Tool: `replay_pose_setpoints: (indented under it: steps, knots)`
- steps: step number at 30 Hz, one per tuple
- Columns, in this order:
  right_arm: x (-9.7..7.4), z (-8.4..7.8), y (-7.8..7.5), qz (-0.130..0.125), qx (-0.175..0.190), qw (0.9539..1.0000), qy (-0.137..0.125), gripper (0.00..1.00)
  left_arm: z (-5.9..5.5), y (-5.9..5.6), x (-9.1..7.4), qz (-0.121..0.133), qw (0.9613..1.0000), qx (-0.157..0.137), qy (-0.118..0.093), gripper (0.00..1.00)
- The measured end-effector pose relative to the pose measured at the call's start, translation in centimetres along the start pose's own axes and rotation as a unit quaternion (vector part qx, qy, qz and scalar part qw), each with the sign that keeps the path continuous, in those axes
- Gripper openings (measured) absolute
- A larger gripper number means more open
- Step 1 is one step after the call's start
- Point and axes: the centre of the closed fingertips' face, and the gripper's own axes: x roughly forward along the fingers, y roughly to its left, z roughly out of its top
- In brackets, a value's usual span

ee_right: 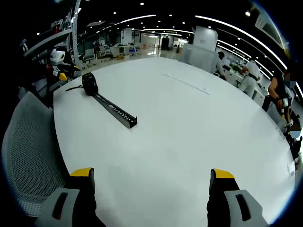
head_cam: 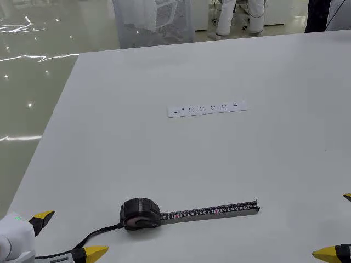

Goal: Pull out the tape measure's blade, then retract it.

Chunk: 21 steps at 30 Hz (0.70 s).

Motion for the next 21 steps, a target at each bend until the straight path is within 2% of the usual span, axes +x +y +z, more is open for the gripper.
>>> replay_pose_setpoints:
  steps: [6, 9, 15, 18, 21]
  knots:
    - [0.0, -0.3, -0.1, 0.005, -0.003, 1.0, 0.002, 0.99, -0.4, 0.1, -0.3, -0.002, 1.0, 0.003, 0.006, 0.99]
    - [0.1, -0.3, -0.4, 0.006, -0.009, 0.9999, -0.006, 0.99, -0.4, 0.3, -0.4, 0.001, 1.0, 0.004, 0.007, 0.99]
    - [-0.2, -0.7, -1.1, 0.002, 0.004, 1.0, -0.001, 0.99, -0.8, 0.3, -0.3, 0.001, 0.9999, 0.004, 0.013, 0.99]
    - [-0.5, -0.6, -1.4, -0.001, 0.002, 1.0, -0.001, 0.99, -0.7, 0.2, -0.1, -0.001, 0.9998, 0.013, 0.016, 0.99]
    - [-0.5, -0.6, -1.5, -0.001, 0.001, 1.0, -0.001, 0.99, -0.3, -0.1, -0.2, -0.01, 0.9998, 0.011, 0.009, 0.99]
